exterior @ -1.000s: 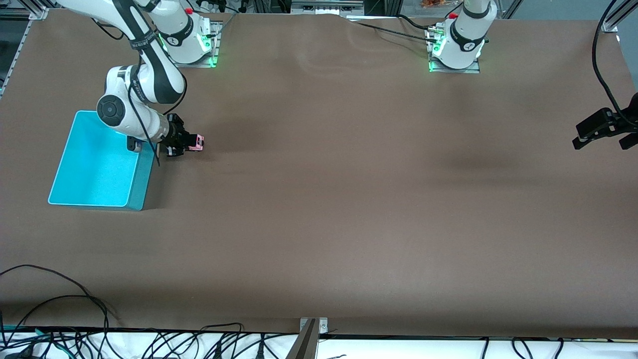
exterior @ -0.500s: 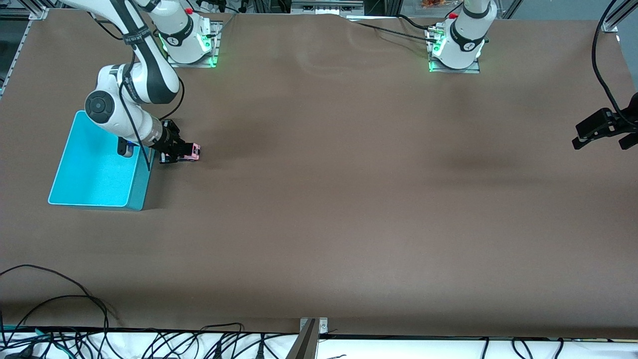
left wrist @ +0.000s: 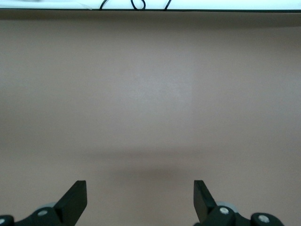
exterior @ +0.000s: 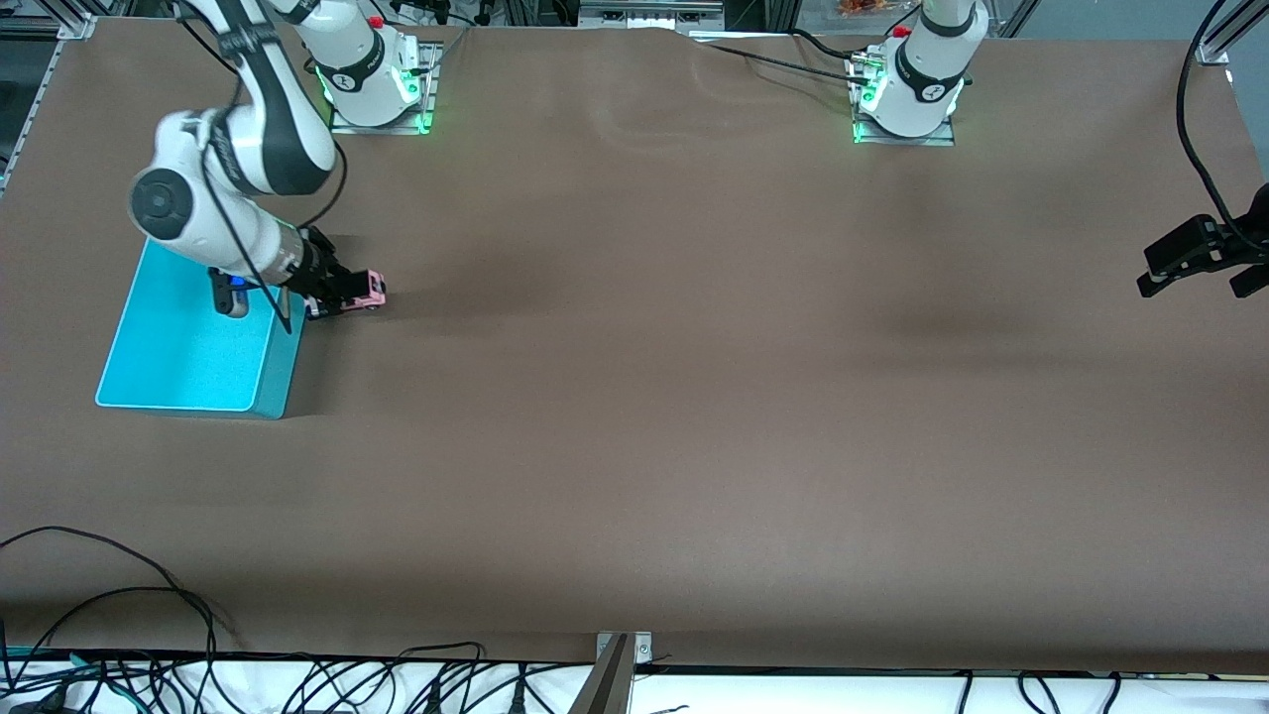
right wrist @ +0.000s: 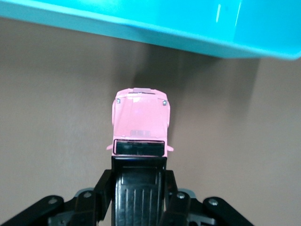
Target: Wind and store pink jeep toy
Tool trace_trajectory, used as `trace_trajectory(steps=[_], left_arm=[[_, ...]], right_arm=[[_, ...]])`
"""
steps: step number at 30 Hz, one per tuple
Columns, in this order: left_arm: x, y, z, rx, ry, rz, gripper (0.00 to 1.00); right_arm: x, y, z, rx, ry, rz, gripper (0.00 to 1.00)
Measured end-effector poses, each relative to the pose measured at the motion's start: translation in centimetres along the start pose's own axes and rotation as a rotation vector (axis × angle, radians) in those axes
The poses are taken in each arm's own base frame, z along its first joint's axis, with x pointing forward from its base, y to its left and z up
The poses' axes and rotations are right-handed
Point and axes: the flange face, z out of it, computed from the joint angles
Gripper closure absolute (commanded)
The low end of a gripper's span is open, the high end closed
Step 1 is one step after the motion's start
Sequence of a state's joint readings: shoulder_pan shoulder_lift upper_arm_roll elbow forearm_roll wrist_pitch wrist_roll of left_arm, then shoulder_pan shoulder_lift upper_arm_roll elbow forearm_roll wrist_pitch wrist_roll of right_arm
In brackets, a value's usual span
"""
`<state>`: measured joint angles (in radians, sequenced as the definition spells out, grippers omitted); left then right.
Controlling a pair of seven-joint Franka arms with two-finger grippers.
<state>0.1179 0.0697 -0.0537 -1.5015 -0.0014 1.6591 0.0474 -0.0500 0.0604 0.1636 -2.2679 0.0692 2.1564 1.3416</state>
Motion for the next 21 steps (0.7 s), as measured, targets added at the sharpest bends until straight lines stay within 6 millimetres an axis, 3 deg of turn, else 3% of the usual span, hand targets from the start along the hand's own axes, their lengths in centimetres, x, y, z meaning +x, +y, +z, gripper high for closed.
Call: trace_trajectory(steps=[7, 13, 21], left_arm=[[0.0, 0.1, 0.0, 0.0, 0.0, 0.001, 0.0], [0.0, 0.1, 0.0, 0.0, 0.0, 0.001, 0.0], [0.0, 0.1, 0.0, 0.0, 0.0, 0.002, 0.0]], right_arm=[[2.3, 1.3, -3.9, -0.015, -0.011, -0.201, 1.0], [6.4, 3.1, -4.7, -0.024, -0.033, -0.357, 1.0], [13.4, 6.8, -4.9, -0.071, -0.032, -0.551, 1.0]])
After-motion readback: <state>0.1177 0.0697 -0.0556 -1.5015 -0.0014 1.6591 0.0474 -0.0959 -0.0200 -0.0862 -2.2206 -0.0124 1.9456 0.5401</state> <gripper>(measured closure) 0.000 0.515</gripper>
